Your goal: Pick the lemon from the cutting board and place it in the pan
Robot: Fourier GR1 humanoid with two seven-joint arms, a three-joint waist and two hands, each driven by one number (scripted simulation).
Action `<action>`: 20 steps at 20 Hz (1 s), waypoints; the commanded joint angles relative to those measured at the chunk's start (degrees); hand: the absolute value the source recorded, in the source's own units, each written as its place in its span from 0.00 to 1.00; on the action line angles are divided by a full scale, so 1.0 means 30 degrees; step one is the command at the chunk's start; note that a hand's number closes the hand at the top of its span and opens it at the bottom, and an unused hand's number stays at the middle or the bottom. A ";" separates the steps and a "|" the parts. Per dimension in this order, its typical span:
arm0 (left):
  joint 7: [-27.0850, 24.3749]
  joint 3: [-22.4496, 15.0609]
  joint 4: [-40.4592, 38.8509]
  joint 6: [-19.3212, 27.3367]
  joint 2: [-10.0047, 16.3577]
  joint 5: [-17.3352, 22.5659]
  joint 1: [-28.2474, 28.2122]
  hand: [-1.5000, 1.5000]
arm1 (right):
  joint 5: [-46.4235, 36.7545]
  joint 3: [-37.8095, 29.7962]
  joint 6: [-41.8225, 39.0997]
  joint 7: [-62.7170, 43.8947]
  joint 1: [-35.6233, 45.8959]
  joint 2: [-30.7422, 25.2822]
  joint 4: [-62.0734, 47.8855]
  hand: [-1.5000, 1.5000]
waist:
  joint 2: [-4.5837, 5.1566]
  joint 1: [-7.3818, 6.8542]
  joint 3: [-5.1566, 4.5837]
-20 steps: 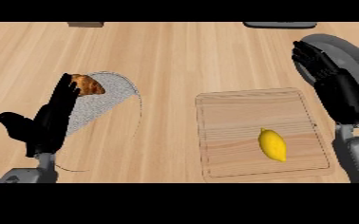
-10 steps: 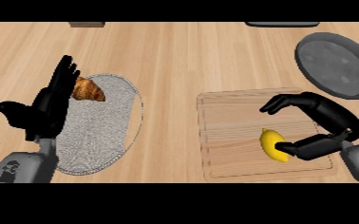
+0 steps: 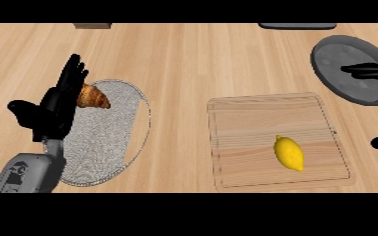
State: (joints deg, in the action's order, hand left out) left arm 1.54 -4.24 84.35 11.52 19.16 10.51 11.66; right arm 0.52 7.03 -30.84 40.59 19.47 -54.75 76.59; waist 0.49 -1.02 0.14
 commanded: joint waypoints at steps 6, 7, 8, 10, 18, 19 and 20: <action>-0.0151 0.0372 -0.0329 -0.0606 0.0381 -0.0163 -0.0029 0.50 | -0.1264 0.1085 -0.3629 0.1147 0.3534 -0.3423 0.0608 0.00 | -0.0117 -0.0163 -0.0068; 0.0225 -0.0098 -0.0073 0.0119 -0.0474 -0.0543 0.0180 0.50 | -0.1558 0.1574 -0.2912 -0.0020 0.3569 -0.2395 0.1409 0.00 | -0.0142 0.0008 -0.0061; 0.0646 -0.0078 -0.0142 -0.0112 -0.0570 -0.0210 0.0528 0.50 | -0.2125 0.1731 -0.2992 0.1405 0.4049 -0.2690 0.0245 0.00 | -0.0078 -0.0130 -0.0050; 0.0138 0.0093 -0.0437 0.0273 -0.0520 -0.0789 0.0343 0.50 | -0.1716 0.1819 -0.2089 -0.0430 0.3953 -0.2156 0.3025 0.00 | -0.0188 0.0221 -0.0061; 0.0638 -0.0009 0.0080 0.0162 -0.0788 -0.1075 -0.0010 0.50 | -0.1421 0.3469 -0.3423 -0.1608 0.3895 -0.1136 0.3592 0.00 | -0.0187 0.0200 -0.0051; -0.0261 0.0591 -0.1761 -0.0113 -0.0867 -0.0868 0.1127 0.50 | -0.1772 0.3962 -0.2869 -0.1409 0.3433 -0.0663 0.4045 0.00 | -0.0115 0.0422 -0.0059; 0.0274 0.0818 -0.0156 -0.0615 -0.0131 -0.0455 -0.0052 0.50 | -0.0511 0.3565 -0.4314 -0.2176 0.4389 -0.1161 0.3919 0.00 | -0.0187 0.0100 -0.0065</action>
State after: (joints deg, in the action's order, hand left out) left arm 2.41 -2.92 82.66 10.89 17.60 8.50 12.96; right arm -3.65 16.70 -34.98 31.65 31.59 -58.23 87.12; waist 0.04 -0.46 -0.03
